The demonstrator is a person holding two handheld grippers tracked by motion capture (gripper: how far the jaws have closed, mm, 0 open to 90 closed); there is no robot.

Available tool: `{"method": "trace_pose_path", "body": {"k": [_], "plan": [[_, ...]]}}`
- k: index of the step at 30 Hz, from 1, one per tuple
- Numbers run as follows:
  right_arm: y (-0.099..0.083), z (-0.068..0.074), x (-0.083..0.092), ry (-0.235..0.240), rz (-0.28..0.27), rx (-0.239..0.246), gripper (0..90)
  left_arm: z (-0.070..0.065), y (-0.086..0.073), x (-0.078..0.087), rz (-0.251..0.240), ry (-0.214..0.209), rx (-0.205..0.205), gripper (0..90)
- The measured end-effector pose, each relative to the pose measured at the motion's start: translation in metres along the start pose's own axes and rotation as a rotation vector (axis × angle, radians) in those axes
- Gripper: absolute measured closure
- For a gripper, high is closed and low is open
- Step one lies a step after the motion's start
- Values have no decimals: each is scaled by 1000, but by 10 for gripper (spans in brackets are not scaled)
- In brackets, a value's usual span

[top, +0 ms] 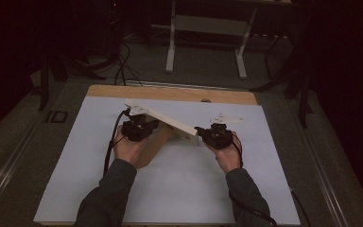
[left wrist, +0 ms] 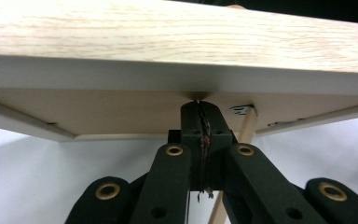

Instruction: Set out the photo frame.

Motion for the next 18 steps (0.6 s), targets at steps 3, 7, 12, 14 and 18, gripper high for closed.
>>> {"method": "trace_pose_path", "body": {"k": [3, 7, 12, 14, 18], "plan": [[0, 0, 1, 2, 0, 3, 897, -2, 1, 1, -2, -7, -5, 900], [0, 1, 1, 2, -1, 4, 897, -6, 1, 1, -3, -13, -14, 900], [0, 1, 1, 2, 0, 6, 897, -10, 2, 1, -7, -23, -18, 900], [0, 1, 1, 2, 0, 6, 897, -11, 2, 1, -6, -26, -21, 900], [0, 2, 1, 2, 1, 6, 897, -12, 3, 0, -3, -26, -27, 900]]}}
Point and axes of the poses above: each handheld gripper's, and its own axes: x roughly backward along the jaws, y roughly out of its top, z roughly to its left, the point moved 2 cm from there along -x, roughly forward along the jaws, and after that the axes turned 14 degrees about -z, right-handed, at the moved point
